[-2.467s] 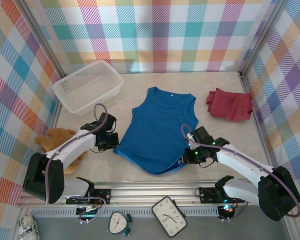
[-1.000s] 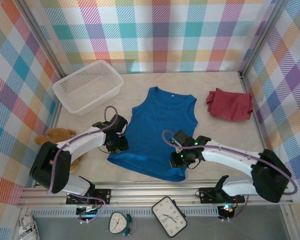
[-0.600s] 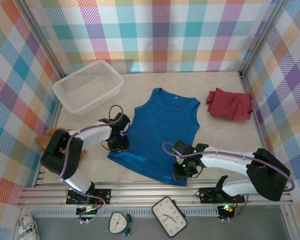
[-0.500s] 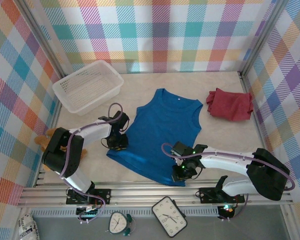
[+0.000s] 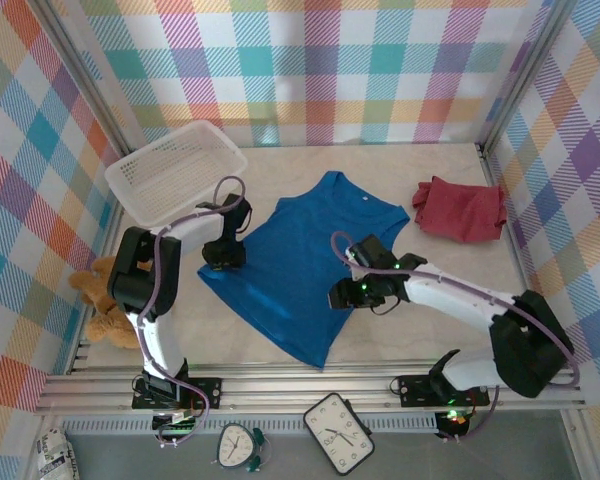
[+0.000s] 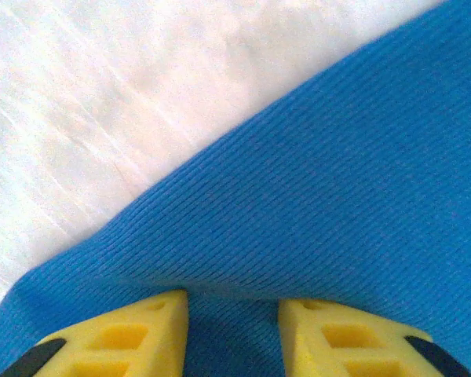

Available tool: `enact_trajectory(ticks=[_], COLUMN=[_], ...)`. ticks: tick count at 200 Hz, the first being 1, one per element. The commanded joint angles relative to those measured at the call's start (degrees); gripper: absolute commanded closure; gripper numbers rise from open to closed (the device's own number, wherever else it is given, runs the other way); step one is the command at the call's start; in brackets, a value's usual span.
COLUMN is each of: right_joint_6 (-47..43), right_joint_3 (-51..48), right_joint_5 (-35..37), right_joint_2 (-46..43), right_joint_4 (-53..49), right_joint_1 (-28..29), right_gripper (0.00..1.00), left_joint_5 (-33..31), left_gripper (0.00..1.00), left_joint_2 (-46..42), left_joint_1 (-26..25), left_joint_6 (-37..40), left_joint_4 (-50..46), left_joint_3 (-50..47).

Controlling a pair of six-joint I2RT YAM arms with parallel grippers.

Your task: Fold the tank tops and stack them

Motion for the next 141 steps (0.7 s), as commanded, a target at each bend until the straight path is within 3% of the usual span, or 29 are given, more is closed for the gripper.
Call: enact_trajectory(ticks=[1,17,41,86,106,141], right_joint_6=[-4.53,-4.88,-5.5,-7.11,-7.96,-7.92], right_joint_3=[2.17,4.13,6.76,11.54,12.42,10.32], right_joint_5=[0.55,1.09,2.04,-3.77,-3.91,-4.83], right_joint_2=[4.15,7.48,11.16,19.52,22.02,22.18], right_joint_4=[6.94,8.79,10.54,11.13,9.95,9.38], right_joint_1=[-2.96,-5.54,-9.18,-13.36,-14.08,-14.33], right_gripper=[0.44,0.44,0.44,0.49,0.52,0.54], left_joint_5=[-6.25,-5.98,2.35,15.92,17.76,13.56], left_gripper=[0.62,0.57,0.52,0.49,0.51,0.54], left_joint_2=[2.65,3.85,0.75,-8.92,-11.72,-11.45], left_joint_1=[1.8,1.83,0.56,-4.37,-5.2,-4.38], left_joint_6=[4.36,5.14,3.92,-2.06,-5.27,-5.25], left_joint_4=[-2.39,-4.47,-6.21,-4.07,-1.14,0.56], left_joint_3=[4.67,8.36,8.42,-3.64,-10.73,-16.02])
